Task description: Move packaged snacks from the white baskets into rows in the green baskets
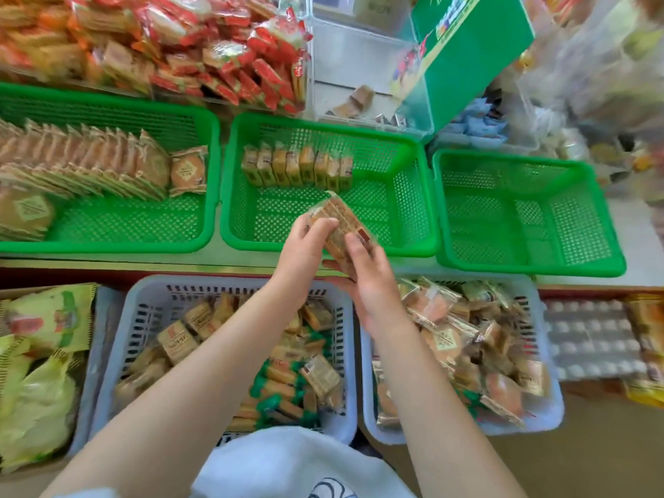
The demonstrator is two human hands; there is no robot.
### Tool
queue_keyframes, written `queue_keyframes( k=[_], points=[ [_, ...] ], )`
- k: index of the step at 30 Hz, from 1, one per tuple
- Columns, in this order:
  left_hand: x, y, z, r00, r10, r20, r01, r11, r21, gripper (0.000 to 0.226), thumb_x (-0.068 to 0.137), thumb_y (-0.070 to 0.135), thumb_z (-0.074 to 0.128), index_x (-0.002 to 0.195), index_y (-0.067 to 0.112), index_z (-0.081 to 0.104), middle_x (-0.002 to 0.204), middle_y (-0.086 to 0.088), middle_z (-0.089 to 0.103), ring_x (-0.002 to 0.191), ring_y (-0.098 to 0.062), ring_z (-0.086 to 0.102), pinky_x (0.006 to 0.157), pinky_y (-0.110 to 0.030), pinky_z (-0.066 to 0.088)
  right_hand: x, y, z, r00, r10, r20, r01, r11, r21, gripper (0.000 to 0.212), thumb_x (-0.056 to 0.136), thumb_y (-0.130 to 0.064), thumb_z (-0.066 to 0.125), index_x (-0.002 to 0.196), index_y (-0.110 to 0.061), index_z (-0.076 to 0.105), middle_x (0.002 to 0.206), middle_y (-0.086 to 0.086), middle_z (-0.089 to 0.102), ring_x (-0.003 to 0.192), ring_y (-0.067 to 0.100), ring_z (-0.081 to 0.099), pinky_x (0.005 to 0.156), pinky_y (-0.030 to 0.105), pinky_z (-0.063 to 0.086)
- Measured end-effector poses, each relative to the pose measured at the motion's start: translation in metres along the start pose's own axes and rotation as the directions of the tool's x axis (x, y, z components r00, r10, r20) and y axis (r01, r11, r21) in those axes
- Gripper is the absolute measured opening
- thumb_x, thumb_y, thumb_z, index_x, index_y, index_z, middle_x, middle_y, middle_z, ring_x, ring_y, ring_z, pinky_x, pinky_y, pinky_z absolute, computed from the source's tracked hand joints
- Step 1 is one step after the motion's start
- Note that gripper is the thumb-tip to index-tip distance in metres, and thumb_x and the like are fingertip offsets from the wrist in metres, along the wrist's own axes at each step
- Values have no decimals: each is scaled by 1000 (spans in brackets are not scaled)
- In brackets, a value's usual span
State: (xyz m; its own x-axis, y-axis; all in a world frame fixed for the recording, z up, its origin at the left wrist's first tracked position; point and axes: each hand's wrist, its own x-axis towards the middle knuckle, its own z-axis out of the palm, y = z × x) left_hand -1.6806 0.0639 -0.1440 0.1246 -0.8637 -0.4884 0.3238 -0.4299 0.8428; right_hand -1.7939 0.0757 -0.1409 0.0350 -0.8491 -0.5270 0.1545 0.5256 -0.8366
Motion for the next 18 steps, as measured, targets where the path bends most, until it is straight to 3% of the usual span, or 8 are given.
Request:
queue_keyframes(
  k=[3, 5, 7, 9, 11, 12, 16, 18],
  points=[
    [39, -18, 7, 988, 148, -40, -122, 914, 386, 31, 100, 42, 44, 116, 22, 62, 114, 5, 65, 109, -16, 58, 93, -33, 41, 45, -17, -20, 994, -32, -105, 29, 999, -24, 31, 92, -19, 71, 110, -15, 46, 114, 17, 69, 79, 28, 72, 70, 38, 60],
    [67, -38, 3, 956, 277, -92, -128, 682, 720, 52, 98, 50, 28, 115, 18, 65, 116, -2, 67, 112, -23, 59, 116, -48, 24, 85, -30, -33, 982, -38, -182, 29, 998, -53, 36, 91, -13, 72, 106, -15, 39, 106, 15, 67, 66, 26, 68, 62, 35, 60],
    [89, -54, -1, 940, 314, -134, -41, 493, 869, 59, 99, 52, 17, 95, 16, 63, 100, -7, 69, 99, -29, 62, 118, -56, 16, 131, -39, -45, 965, -28, -262, -5, 992, -122, 41, 89, -14, 74, 99, -18, 35, 103, 16, 66, 60, 25, 65, 56, 35, 58],
    [101, -64, -3, 938, 309, -157, 50, 328, 943, 57, 104, 48, 19, 84, 15, 60, 88, -9, 70, 86, -32, 64, 110, -50, 29, 177, -43, -53, 940, -41, -339, -48, 967, -250, 44, 84, -20, 77, 91, -22, 34, 107, 18, 67, 56, 24, 64, 52, 35, 57],
    [110, -76, -2, 917, 371, -145, 90, 161, 983, 56, 106, 43, 27, 79, 12, 65, 73, -10, 69, 65, -31, 61, 81, -41, 42, 217, -43, -55, 916, -66, -395, -81, 935, -345, 47, 81, -28, 79, 95, -21, 35, 111, 14, 66, 63, 28, 69, 55, 39, 60],
    [111, -79, -1, 896, 423, -132, 95, 109, 990, 57, 105, 41, 30, 72, 10, 65, 62, -10, 65, 52, -29, 53, 65, -36, 39, 233, -43, -54, 907, -74, -415, -93, 925, -368, 52, 79, -30, 80, 102, -19, 35, 112, 11, 64, 72, 30, 72, 61, 43, 62],
    [116, -88, -3, 784, 611, -111, 99, 53, 994, 59, 101, 41, 31, 50, 16, 44, 40, -5, 46, 35, -23, 27, 53, -28, 16, 302, -20, -49, 913, -110, -394, -85, 891, -446, 86, 69, -49, 83, 130, -10, 36, 118, 10, 61, 102, 37, 69, 89, 52, 57],
    [118, -90, -5, 764, 641, -78, 71, 36, 997, 59, 102, 41, 30, 50, 17, 44, 40, -1, 40, 37, -21, 24, 52, -27, 15, 313, -11, -40, 932, -123, -342, -65, 869, -490, 73, 71, -51, 82, 118, -10, 43, 121, 16, 61, 105, 35, 66, 91, 51, 55]
  ],
)
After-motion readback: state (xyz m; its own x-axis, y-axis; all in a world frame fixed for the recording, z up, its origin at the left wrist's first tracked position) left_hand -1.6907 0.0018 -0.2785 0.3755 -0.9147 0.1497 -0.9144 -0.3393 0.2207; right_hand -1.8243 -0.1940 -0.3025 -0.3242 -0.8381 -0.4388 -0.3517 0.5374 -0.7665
